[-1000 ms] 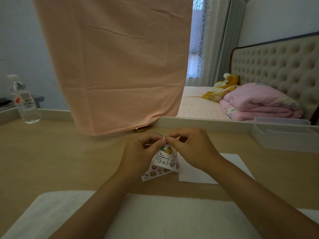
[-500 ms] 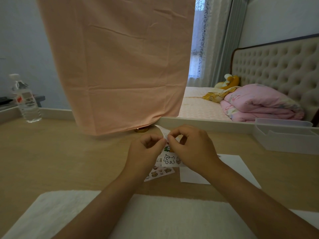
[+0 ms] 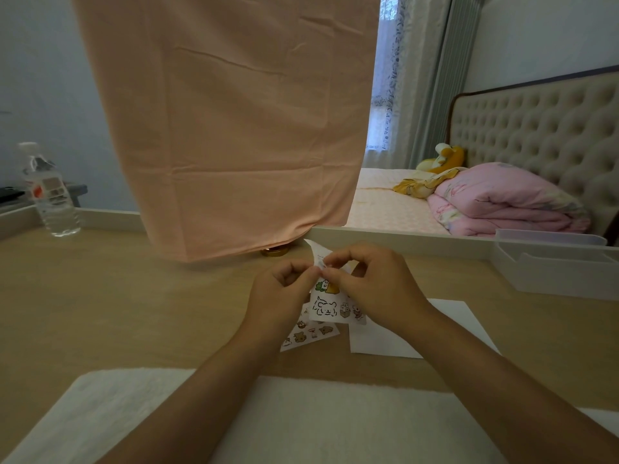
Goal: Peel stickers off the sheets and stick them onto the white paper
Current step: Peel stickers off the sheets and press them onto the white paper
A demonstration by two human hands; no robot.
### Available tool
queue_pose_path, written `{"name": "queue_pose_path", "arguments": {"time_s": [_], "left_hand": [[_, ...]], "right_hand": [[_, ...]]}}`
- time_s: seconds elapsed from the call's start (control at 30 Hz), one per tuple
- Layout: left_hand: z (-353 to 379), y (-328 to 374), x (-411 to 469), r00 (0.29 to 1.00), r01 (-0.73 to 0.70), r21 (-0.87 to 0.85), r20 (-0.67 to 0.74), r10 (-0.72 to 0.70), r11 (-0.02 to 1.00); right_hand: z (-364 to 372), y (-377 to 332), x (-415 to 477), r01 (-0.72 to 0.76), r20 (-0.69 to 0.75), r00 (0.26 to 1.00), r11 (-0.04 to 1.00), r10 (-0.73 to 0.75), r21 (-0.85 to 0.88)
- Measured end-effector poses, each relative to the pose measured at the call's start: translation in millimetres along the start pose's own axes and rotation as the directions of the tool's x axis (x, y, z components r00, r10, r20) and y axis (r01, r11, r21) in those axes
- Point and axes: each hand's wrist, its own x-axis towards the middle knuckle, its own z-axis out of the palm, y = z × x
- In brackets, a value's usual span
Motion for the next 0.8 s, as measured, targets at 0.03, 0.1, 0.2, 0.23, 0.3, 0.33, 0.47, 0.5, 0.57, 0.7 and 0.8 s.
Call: {"name": "queue_pose_path", "arguments": {"time_s": [0.03,0.1,0.2,0.23,0.3,0.33,0.47,0.5,0.57,0.7,0.8], "left_hand": [[-0.3,0.3,0.2,1.000,0.001,0.009,0.017,-0.001,1.000],[-0.2,1.3,-0.1,0.999,-0.018,0.044,0.041,0.017,0.999],[-1.4,2.2,0.4,0.993,-0.108,0.163,0.065,0.098,0.981],[-2.1,1.9,1.0,0.989,-0.139,0.206,0.073,0.126,0.969],[-3.2,2.1,2.0,0.984,-0.174,0.253,0.077,0.159,0.952],[-3.3,2.5,2.4,0.983,-0.182,0.262,0.075,0.167,0.948],[-1.7,6.0,2.5,0.984,-0.151,0.251,0.128,0.122,0.956],[-1.1,5.9,2.7,0.985,-0.128,0.247,0.140,0.096,0.961],[0.1,5.2,3.8,0.991,-0.080,0.267,0.127,0.047,0.960],[0.3,5.3,5.3,0.992,-0.094,0.313,0.104,0.064,0.945],[-1.5,6.8,6.1,0.989,-0.119,0.343,0.128,0.079,0.932]], "right_hand": [[-0.8,1.0,0.6,-0.002,-0.003,1.000,1.000,0.002,-0.001],[-2.3,2.0,1.6,-0.028,-0.005,1.000,0.999,0.028,0.023],[-3.8,2.4,3.3,-0.094,0.028,0.995,0.987,0.091,0.132],[-4.5,2.2,3.6,-0.107,0.038,0.994,0.982,0.103,0.158],[-5.7,1.7,4.1,-0.121,0.052,0.992,0.974,0.113,0.190],[-5.7,1.6,4.4,-0.127,0.054,0.991,0.973,0.119,0.194],[-3.7,2.9,4.4,-0.090,0.002,0.996,0.994,0.090,0.061],[-3.5,2.4,4.2,-0.066,-0.011,0.998,0.998,0.066,0.008],[-4.2,1.4,3.9,-0.003,-0.023,1.000,0.994,0.000,-0.113],[-7.2,2.1,3.4,0.099,-0.017,0.994,0.948,-0.109,-0.303],[-8.5,2.5,3.0,0.118,-0.002,0.992,0.926,-0.127,-0.359]]}}
